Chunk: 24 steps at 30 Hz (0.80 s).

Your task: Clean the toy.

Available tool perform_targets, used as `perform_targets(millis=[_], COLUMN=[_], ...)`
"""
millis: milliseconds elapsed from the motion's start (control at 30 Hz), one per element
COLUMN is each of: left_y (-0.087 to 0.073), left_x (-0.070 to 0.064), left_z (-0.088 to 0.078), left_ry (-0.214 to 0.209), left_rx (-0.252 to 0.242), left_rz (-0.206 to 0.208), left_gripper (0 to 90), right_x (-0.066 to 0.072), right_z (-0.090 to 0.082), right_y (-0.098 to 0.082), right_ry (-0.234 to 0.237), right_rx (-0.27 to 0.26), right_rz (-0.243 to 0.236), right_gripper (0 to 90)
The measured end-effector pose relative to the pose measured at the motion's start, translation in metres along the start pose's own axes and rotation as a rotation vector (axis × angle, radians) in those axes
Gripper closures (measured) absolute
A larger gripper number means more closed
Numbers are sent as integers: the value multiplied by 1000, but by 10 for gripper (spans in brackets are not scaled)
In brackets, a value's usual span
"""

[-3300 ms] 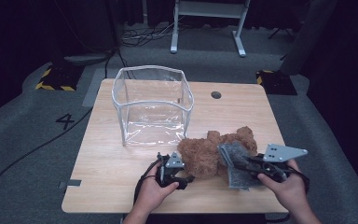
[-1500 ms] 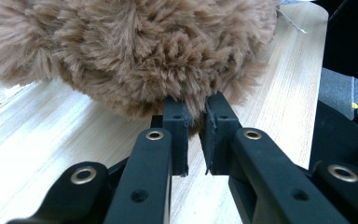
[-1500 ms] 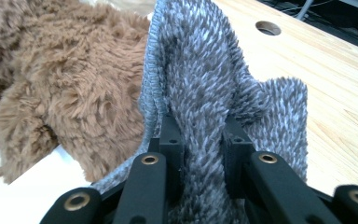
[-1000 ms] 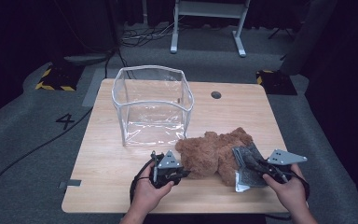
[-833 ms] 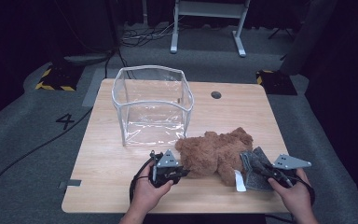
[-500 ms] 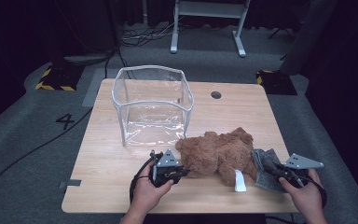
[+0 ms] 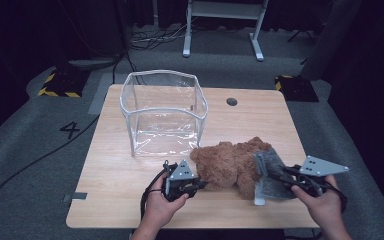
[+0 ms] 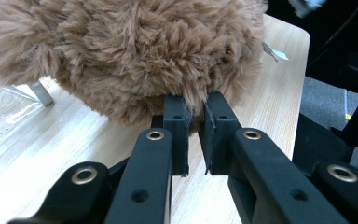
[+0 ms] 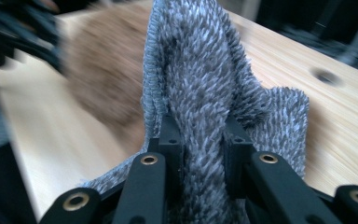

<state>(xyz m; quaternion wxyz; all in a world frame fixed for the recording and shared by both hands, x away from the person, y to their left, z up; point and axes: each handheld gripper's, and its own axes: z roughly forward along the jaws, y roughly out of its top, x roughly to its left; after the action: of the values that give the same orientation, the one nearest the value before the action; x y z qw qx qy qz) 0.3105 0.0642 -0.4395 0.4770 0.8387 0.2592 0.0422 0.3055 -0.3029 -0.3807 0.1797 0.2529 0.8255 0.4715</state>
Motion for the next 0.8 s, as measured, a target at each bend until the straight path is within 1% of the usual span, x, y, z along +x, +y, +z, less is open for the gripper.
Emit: perform_targets(millis=[67, 200, 300, 367, 533, 567, 600, 633, 700, 800], left_y=[0, 0, -1, -2, 0, 0, 0, 0, 0, -1], left_x=[0, -1, 1, 1, -1, -2, -3, -2, -2, 0], left_z=[0, 1, 1, 2, 3, 3, 2, 2, 1, 0], left_ry=[-5, -1, 6, 4, -3, -7, -5, -1, 0, 3], left_rx=[1, 5, 14, 14, 11, 9, 9, 12, 13, 8], left_rz=[4, 11, 5, 0, 6, 0, 2, 10, 1, -14], left_gripper=[817, 816, 816, 817, 817, 818, 820, 821, 826, 827], right_x=[14, 41, 56, 63, 74, 76, 77, 77, 73, 66], right_z=[15, 47, 64, 70, 76, 77, 80, 82, 85, 82], right_y=[10, 24, 29, 31, 36, 37, 36, 34, 29, 19], right_ry=[54, 151, 194, 214, 233, 238, 240, 238, 233, 225], right_rx=[-10, -4, -4, -15, -46, -39, -25, -11, 9, 25], right_rz=[-26, -73, -98, -104, -138, -146, -156, -164, -170, -155], right_gripper=[748, 744, 742, 742, 742, 741, 741, 742, 747, 750])
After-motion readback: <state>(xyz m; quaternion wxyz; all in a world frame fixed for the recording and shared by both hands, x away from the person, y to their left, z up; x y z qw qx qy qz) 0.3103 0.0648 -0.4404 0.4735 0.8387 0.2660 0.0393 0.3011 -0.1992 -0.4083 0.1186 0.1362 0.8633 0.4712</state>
